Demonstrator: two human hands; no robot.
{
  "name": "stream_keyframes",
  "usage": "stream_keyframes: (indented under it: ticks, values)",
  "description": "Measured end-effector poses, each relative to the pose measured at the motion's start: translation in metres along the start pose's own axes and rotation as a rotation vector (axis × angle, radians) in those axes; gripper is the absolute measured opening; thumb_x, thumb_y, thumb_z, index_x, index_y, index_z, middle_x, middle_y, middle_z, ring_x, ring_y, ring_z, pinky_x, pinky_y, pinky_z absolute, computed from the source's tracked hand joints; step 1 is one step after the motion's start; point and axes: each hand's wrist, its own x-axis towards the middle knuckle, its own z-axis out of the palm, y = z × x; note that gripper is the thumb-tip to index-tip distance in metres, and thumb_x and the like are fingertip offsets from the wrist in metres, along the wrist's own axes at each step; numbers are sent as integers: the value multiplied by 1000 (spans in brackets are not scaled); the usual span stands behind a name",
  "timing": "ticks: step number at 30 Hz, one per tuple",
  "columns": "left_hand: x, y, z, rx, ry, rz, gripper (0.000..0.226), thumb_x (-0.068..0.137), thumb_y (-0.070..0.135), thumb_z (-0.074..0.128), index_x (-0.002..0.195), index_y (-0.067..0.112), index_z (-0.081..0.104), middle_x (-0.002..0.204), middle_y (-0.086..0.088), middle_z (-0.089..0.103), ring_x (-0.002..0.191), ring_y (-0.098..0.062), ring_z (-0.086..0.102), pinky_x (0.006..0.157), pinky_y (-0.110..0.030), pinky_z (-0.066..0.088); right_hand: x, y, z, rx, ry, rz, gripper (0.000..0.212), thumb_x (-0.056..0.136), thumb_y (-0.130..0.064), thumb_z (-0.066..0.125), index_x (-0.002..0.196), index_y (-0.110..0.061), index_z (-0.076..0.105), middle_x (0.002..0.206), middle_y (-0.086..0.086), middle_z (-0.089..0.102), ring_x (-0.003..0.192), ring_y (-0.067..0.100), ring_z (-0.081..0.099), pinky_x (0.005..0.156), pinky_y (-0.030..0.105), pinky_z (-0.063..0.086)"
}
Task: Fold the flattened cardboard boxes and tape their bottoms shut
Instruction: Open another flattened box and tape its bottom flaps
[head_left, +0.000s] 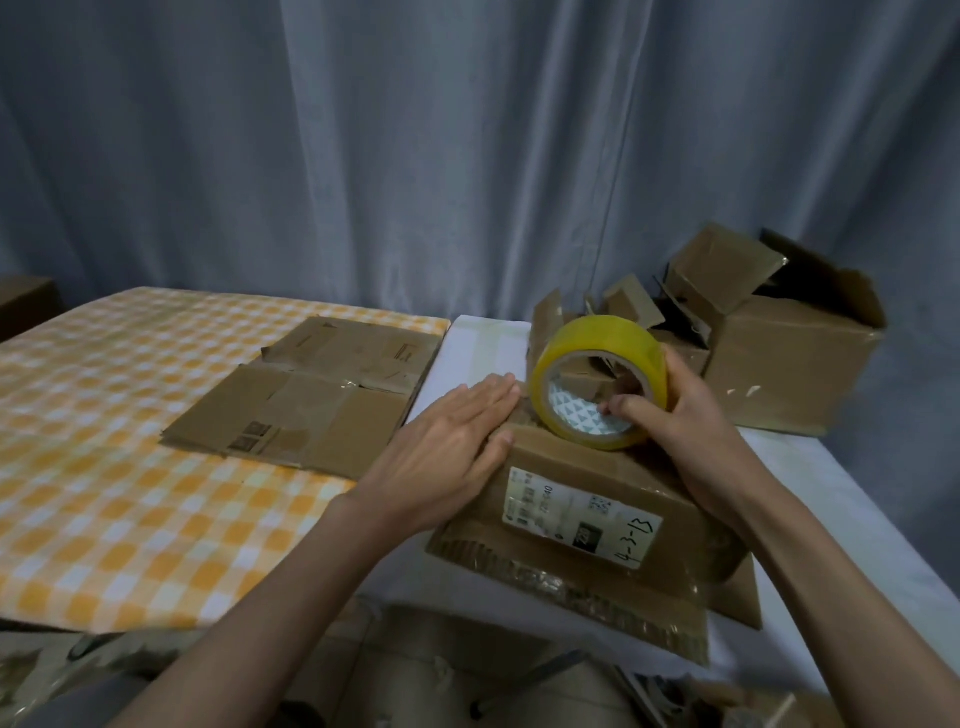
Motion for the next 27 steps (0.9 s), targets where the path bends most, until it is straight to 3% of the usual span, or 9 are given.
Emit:
stream_keyframes:
  ticks: [5,9,12,15,21,24,27]
  values:
    - [-2,3,0,39,17,-14,71,97,66,31,156,27,27,161,11,27,148,0,18,119,-20,12,-3,-5,-3,-34,25,12,41,70,-36,75,106,-26,59,101,21,66,101,34,66,94,59,51]
    - [-3,2,-6,31,-2,-12,70,97,64,36,156,28,29,161,11,29,147,-3,23,121,-25,15,-6,-14,-12,-58,47,20,27,87,-16,72,110,-21,59,102,3,70,96,20,68,93,44,54]
    - [-2,6,-10,45,-22,-28,69,96,65,35,155,31,28,160,12,28,146,-4,26,118,-25,12,-14,-21,-40,-145,172,36,26,84,-6,70,105,-19,61,98,6,69,90,20,65,83,37,52]
    - [-1,9,-13,102,-48,-54,68,96,67,32,156,34,25,161,13,25,146,-4,25,115,-24,8,-26,-19,-65,-252,276,-20,31,83,-1,68,106,-20,62,94,-2,66,85,10,61,75,28,49]
    - [9,25,-11,275,-73,-6,78,92,79,14,157,35,20,150,11,39,136,-9,40,122,-39,17,-43,-3,-74,-117,181,81,25,87,-6,71,109,-11,60,97,4,66,88,10,62,73,18,51]
    - [16,40,-8,301,-70,-67,91,87,85,12,154,27,32,153,3,35,145,-14,28,125,-39,8,-49,3,-70,-50,162,114,23,88,-11,72,108,-9,61,98,6,67,87,6,65,74,17,51]
    - [19,61,-3,184,-98,-115,99,84,86,18,157,19,20,166,-1,8,153,-17,4,121,-36,-5,-51,8,-57,116,215,115,30,89,-12,70,116,-19,59,108,8,70,100,12,68,77,21,55]
